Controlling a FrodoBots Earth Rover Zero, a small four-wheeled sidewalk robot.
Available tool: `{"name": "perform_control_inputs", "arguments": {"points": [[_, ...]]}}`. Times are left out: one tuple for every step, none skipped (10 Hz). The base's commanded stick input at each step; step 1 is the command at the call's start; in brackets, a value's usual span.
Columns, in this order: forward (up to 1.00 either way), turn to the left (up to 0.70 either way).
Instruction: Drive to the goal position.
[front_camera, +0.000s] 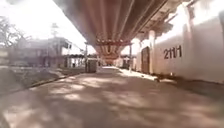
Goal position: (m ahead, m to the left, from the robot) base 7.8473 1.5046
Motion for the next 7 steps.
{"name": "perform_control_inputs", "arguments": {"points": [[0.7, 0.0], [0.7, 0.0], [0.7, 0.0], [0.7, 0.0], [0.7, 0.0], [0.7, 0.0], [0.7, 0.0]]}}
